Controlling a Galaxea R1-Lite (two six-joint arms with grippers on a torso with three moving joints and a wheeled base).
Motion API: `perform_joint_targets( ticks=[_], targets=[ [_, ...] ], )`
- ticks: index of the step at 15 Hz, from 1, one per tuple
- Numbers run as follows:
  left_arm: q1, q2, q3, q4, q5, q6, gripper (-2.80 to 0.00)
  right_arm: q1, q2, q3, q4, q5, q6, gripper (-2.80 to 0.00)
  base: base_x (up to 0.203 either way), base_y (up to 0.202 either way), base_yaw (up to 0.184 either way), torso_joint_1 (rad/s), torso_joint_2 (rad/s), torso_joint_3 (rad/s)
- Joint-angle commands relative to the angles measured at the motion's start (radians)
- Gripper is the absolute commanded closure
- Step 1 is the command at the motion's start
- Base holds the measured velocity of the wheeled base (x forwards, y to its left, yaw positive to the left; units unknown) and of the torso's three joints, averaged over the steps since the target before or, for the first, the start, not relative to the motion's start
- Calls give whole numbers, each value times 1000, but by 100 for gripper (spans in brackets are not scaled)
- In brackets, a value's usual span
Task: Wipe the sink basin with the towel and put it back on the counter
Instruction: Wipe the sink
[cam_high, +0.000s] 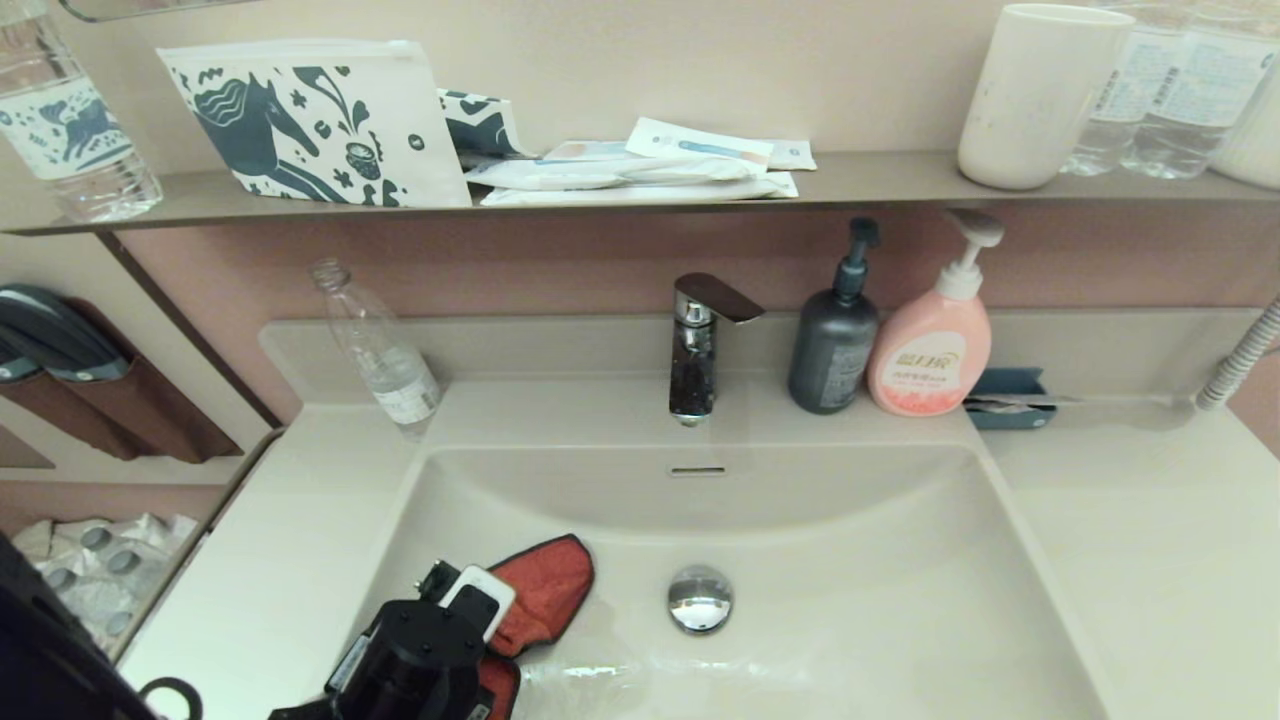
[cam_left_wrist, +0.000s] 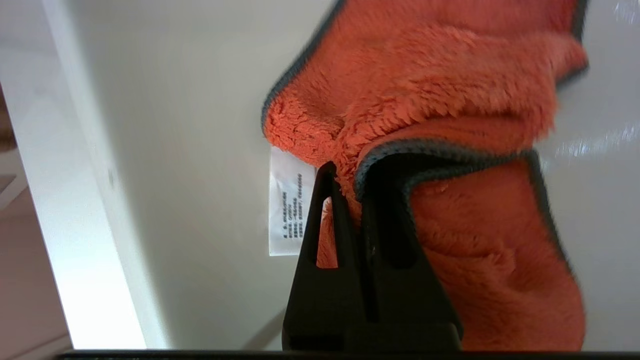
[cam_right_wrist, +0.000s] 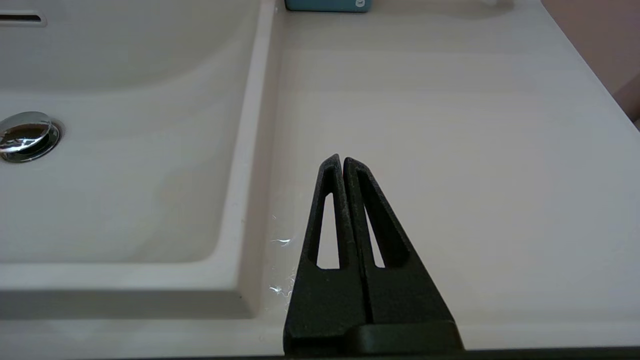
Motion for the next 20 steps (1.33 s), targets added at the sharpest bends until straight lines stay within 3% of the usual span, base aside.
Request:
perform_joint_targets(
  ticks=[1, 3, 6, 8, 11, 13, 16, 19, 20],
  targets=[
    [45, 22, -60, -14, -31, 47, 0, 0, 1, 0, 0, 0, 0, 0, 0, 0, 0, 0, 0, 0],
    [109, 23, -110, -16, -76, 114, 0, 0, 1, 0, 0, 0, 0, 0, 0, 0, 0, 0, 0, 0],
    [176, 23, -161, -20, -147, 166, 0, 0, 1, 0, 0, 0, 0, 0, 0, 0, 0, 0, 0, 0],
    [240, 17, -184, -32, -234, 220, 0, 0, 1, 0, 0, 0, 0, 0, 0, 0, 0, 0, 0, 0],
    [357, 30, -194, -154, -383, 332, 0, 0, 1, 0, 0, 0, 0, 0, 0, 0, 0, 0, 0, 0],
    [433, 39, -187, -241, -438, 404, 0, 0, 1, 0, 0, 0, 0, 0, 0, 0, 0, 0, 0, 0],
    [488, -1, -192, -253, -463, 420, 0, 0, 1, 0, 0, 0, 0, 0, 0, 0, 0, 0, 0, 0],
    [483, -30, -178, -255, -485, 408, 0, 0, 1, 0, 0, 0, 0, 0, 0, 0, 0, 0, 0, 0],
    [474, -26, -156, -264, -485, 375, 0, 0, 1, 0, 0, 0, 0, 0, 0, 0, 0, 0, 0, 0]
  ],
)
